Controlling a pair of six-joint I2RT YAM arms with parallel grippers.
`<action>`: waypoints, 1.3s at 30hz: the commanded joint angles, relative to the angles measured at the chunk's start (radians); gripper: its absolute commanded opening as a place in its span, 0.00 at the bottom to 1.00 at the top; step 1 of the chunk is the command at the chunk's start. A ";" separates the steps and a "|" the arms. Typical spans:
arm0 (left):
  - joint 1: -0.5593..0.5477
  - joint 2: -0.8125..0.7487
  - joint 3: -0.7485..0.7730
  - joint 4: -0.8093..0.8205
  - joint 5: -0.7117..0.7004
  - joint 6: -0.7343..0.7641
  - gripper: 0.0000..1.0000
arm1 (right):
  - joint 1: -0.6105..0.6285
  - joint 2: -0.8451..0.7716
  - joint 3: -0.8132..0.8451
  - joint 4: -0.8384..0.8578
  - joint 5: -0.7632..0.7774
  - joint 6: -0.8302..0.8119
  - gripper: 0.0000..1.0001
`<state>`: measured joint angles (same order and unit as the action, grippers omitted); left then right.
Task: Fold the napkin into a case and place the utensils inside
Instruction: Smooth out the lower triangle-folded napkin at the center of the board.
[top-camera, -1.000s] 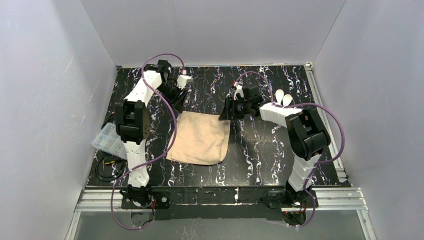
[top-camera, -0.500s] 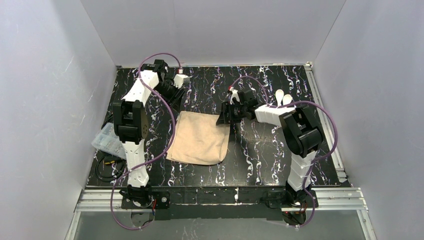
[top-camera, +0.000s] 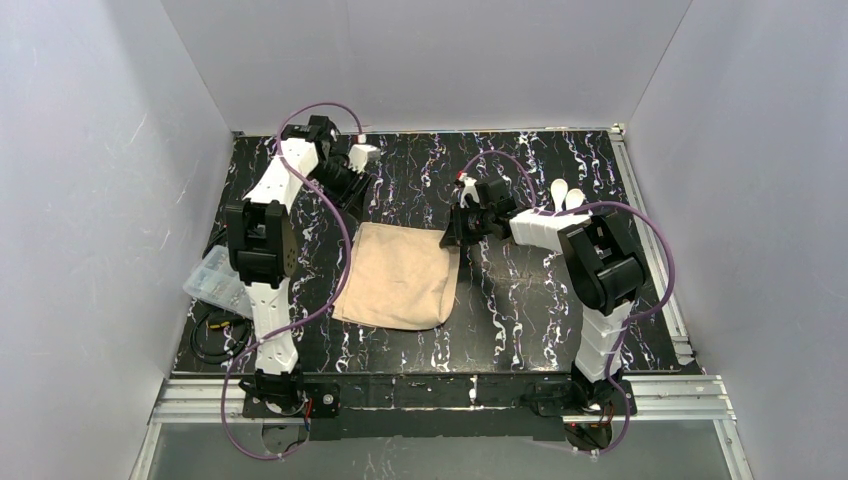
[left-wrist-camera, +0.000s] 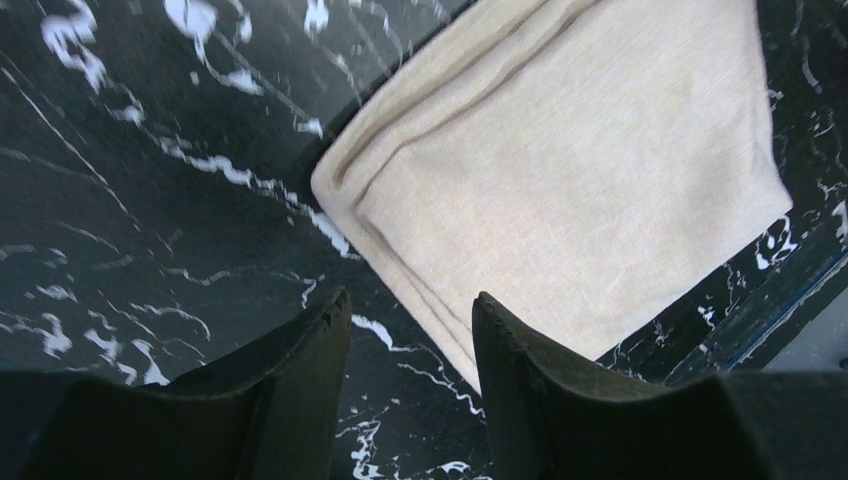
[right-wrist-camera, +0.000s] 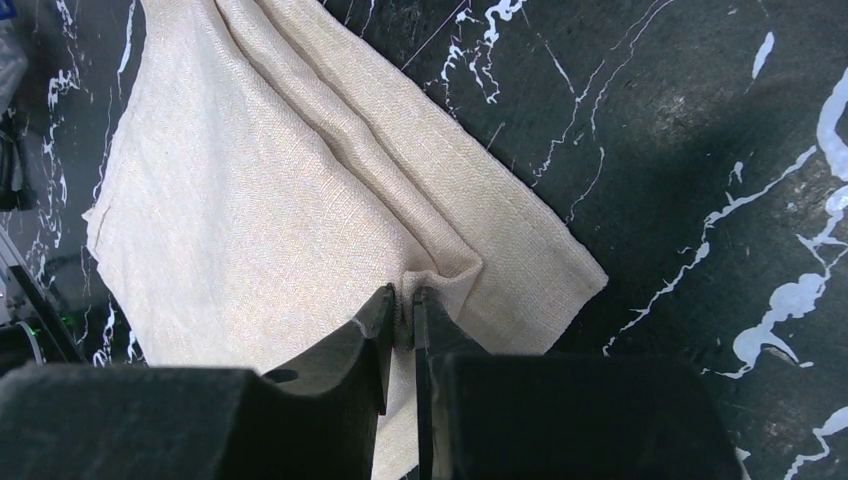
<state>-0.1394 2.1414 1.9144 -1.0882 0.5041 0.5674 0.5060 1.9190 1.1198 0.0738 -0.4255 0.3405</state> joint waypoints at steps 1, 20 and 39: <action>-0.068 0.012 0.146 -0.021 0.085 -0.034 0.46 | 0.004 -0.064 0.023 0.009 0.016 -0.020 0.22; -0.294 0.323 0.346 0.161 0.167 -0.099 0.46 | 0.004 -0.119 -0.074 0.106 0.041 0.036 0.20; -0.342 0.245 0.101 0.229 0.014 0.162 0.42 | -0.001 -0.108 -0.104 0.160 0.046 0.049 0.15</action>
<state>-0.4721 2.4344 2.0930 -0.8417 0.5716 0.6449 0.5060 1.8446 1.0355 0.1871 -0.3912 0.3901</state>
